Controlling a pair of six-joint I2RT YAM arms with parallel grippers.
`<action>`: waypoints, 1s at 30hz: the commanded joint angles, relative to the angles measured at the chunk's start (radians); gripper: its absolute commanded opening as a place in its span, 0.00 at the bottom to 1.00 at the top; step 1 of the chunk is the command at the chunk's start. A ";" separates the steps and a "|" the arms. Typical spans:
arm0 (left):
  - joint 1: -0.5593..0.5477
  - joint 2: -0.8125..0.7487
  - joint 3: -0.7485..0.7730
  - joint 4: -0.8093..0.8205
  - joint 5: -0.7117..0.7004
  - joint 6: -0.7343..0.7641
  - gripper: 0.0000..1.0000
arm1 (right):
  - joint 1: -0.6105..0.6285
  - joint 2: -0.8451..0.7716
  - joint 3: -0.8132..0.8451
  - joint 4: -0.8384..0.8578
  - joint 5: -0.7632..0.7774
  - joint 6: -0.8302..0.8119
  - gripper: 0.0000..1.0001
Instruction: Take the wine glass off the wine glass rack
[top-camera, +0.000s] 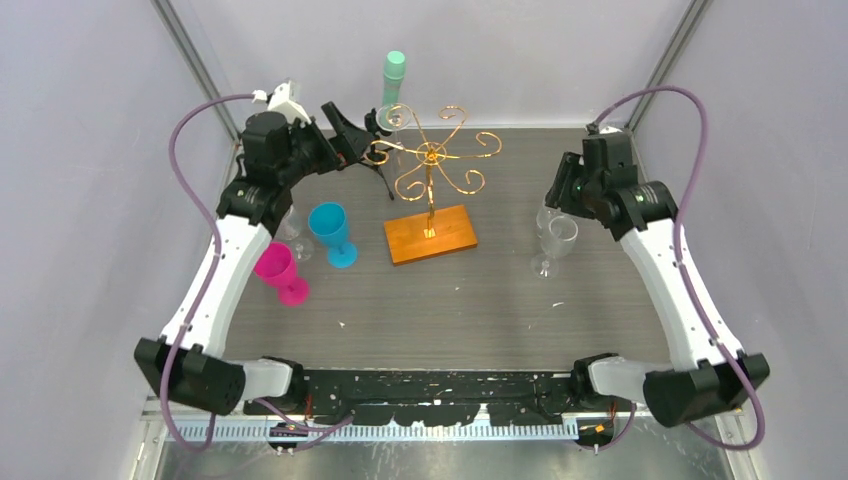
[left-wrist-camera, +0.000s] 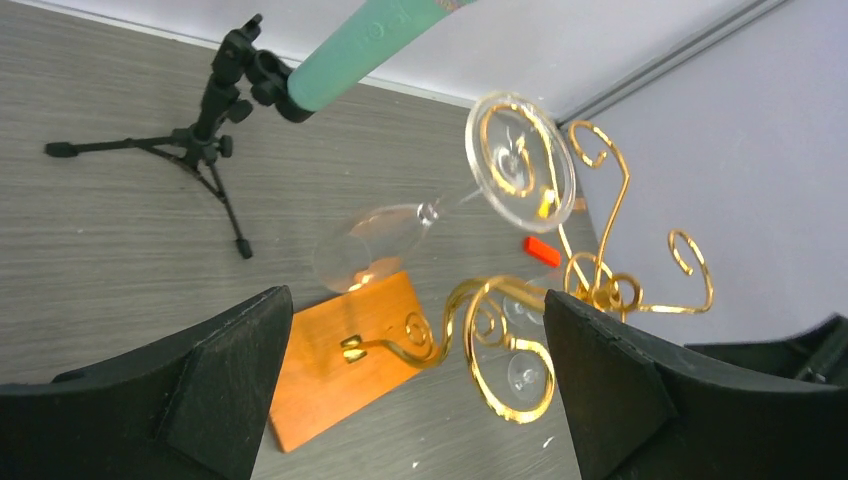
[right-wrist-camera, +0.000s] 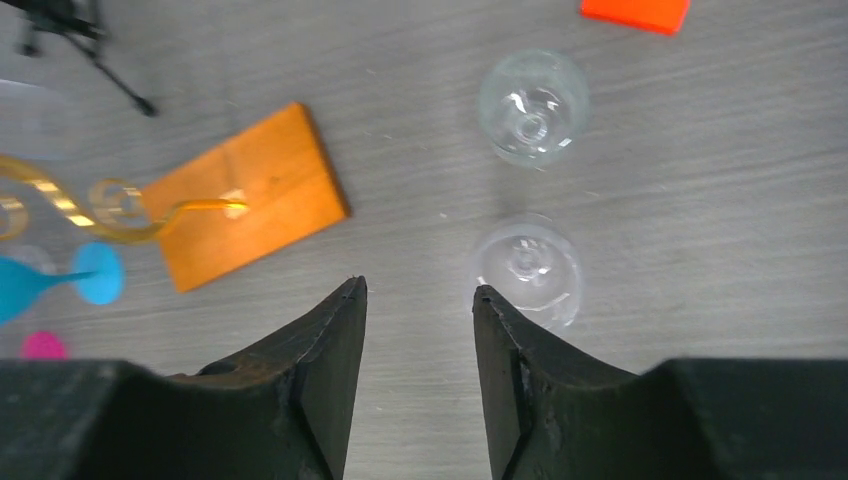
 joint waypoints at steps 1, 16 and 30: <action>0.027 0.097 0.136 0.064 0.134 -0.066 0.99 | -0.002 -0.125 -0.066 0.205 -0.150 0.069 0.51; 0.041 0.393 0.381 0.073 0.278 -0.156 0.69 | -0.001 -0.185 -0.139 0.309 -0.340 0.143 0.52; 0.069 0.424 0.332 0.232 0.417 -0.344 0.24 | -0.002 -0.188 -0.160 0.324 -0.357 0.152 0.52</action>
